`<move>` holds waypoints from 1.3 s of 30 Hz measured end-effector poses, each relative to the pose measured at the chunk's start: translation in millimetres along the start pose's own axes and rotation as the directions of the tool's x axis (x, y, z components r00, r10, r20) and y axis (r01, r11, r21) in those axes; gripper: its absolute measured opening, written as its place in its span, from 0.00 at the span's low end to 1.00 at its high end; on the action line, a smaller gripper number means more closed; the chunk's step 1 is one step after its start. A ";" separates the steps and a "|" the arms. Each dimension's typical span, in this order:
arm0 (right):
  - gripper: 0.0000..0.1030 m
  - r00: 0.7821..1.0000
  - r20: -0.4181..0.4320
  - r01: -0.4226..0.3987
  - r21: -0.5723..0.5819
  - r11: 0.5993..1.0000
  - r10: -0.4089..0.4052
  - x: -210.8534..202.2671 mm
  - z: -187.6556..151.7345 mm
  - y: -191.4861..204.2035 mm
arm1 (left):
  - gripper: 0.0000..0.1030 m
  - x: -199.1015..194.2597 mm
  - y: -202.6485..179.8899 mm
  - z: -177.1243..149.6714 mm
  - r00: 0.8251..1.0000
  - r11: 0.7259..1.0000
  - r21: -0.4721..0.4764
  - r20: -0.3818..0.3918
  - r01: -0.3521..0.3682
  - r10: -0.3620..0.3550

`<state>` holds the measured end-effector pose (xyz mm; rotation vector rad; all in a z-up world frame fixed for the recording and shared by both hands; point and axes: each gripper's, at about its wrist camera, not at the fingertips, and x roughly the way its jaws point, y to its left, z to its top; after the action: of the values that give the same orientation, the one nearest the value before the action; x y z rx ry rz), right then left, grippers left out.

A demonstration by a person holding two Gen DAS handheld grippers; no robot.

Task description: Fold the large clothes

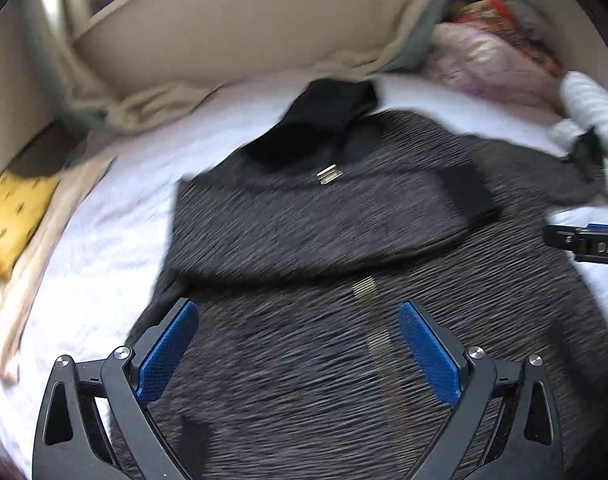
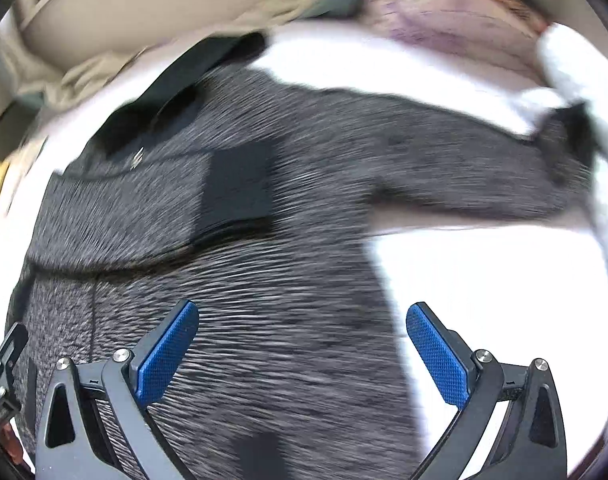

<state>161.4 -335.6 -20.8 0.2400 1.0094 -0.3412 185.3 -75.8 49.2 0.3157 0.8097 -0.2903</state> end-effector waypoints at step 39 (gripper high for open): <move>1.00 0.942 0.201 0.102 0.588 0.802 -0.267 -148.5 -61.9 -287.5 | 0.71 100.1 -522.8 159.7 0.956 0.831 0.484 -0.041 0.273 -0.290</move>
<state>-70.5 -553.8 63.4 0.6235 0.6295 -0.8424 162.4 -628.2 -7.3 0.6641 0.7405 -0.7848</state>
